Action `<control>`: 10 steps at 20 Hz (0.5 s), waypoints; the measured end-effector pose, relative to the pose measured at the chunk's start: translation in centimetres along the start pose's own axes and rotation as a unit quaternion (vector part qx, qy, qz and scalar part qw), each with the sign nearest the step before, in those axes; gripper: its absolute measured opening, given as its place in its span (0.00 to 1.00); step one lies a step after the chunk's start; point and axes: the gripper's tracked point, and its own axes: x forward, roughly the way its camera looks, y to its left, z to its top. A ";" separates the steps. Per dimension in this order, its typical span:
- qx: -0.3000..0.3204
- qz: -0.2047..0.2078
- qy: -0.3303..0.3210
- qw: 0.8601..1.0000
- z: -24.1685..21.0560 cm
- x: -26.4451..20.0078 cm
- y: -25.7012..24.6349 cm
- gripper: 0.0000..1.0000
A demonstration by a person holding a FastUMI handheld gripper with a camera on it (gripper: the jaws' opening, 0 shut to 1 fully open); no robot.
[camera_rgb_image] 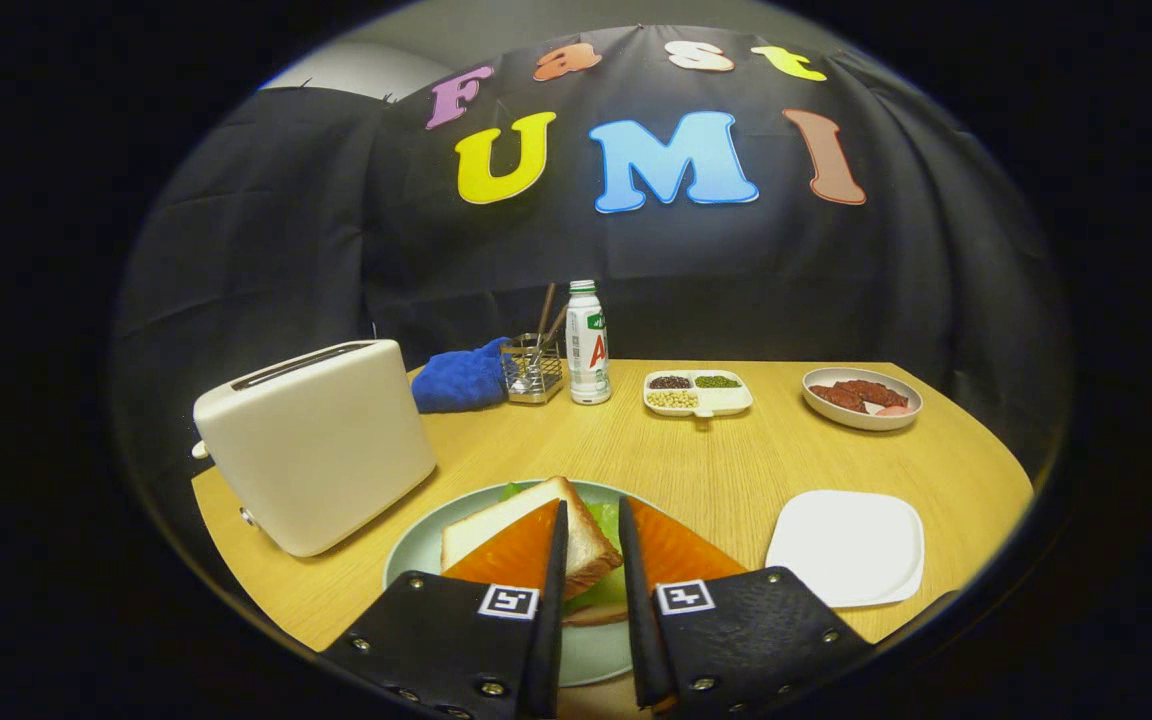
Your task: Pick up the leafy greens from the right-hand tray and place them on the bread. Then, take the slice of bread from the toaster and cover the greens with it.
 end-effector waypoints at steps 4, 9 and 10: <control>-0.014 -0.003 -0.016 1.000 1.4 -0.3 -1.1 0.33; -0.030 -0.007 -0.056 0.998 4.9 -1.7 -4.5 0.58; -0.033 -0.012 -0.066 0.997 5.6 -2.2 -5.5 0.66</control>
